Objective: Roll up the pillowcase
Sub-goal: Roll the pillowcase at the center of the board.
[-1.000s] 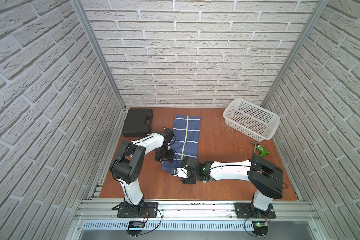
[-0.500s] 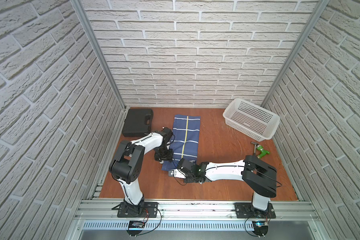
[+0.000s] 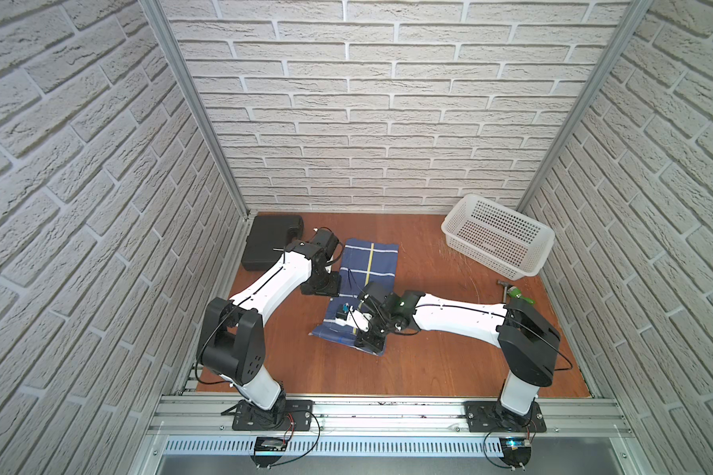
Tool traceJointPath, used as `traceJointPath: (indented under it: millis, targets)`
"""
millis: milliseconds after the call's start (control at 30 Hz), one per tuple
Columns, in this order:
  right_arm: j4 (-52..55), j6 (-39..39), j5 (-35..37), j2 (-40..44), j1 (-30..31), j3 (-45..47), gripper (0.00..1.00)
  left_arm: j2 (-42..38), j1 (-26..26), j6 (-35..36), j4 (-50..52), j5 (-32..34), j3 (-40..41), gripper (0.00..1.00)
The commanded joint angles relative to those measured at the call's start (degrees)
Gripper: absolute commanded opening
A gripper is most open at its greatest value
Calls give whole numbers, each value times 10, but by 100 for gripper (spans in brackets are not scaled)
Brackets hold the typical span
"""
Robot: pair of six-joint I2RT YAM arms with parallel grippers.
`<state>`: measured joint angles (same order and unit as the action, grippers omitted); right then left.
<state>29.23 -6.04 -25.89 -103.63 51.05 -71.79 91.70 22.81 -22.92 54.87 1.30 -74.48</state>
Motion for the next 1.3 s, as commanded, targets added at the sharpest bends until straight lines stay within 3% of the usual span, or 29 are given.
traceJointPath:
  millis: [0, 200, 567, 1000, 1267]
  targets:
    - [44, 31, -137, -22, -35, -32, 8, -17, -5, 3, 34, 17, -9, 68]
    - [91, 15, -217, -72, -92, -75, 10, -29, -4, 0, 40, 2, -12, 67]
    - [114, -25, -265, -166, -150, -161, 15, -37, 10, -10, 56, -13, -8, 67]
    - [80, -39, -237, -214, -184, -194, 22, -48, 77, -71, 31, -43, 62, 67]
    - [56, -49, -171, -201, -190, -185, 32, -10, 72, -70, -29, -45, 89, 67]
